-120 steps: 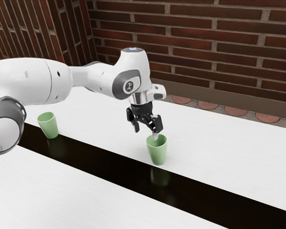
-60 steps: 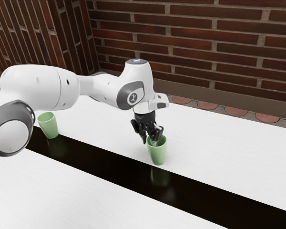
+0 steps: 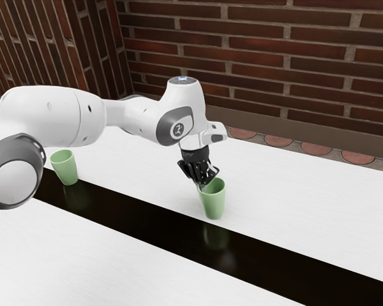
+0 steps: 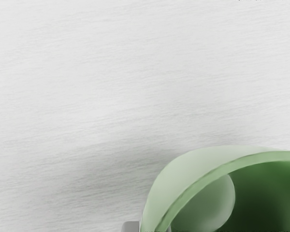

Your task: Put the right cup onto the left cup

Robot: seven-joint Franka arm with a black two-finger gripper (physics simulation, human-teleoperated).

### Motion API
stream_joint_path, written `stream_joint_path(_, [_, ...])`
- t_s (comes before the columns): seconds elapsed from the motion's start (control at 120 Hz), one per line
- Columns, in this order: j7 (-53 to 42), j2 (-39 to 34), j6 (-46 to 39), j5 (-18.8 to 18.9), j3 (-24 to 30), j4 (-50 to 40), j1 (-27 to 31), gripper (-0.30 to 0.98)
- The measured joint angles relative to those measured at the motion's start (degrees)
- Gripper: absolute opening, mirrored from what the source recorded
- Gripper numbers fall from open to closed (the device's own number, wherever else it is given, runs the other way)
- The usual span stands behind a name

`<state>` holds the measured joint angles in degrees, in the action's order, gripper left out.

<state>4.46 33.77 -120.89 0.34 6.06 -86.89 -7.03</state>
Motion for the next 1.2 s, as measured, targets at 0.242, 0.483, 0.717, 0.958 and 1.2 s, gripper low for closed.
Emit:
stream_joint_path(0.242, [0.43,-10.97,0.7,-0.03,-0.08,-7.97,0.49,-0.1])
stream_joint_path(0.483, [-0.29,-24.02,3.0,-0.05,-0.96,-16.41,4.1,-0.1])
stream_joint_path(0.717, [-2.33,-33.85,6.94,0.05,-5.36,-21.22,6.14,-0.1])
stream_joint_path(0.958, [-5.52,-34.61,11.45,0.2,-14.24,-17.13,4.64,-0.1])
stream_joint_path(1.2, [-9.32,-30.43,14.64,-0.71,-21.86,-10.45,6.51,-0.1])
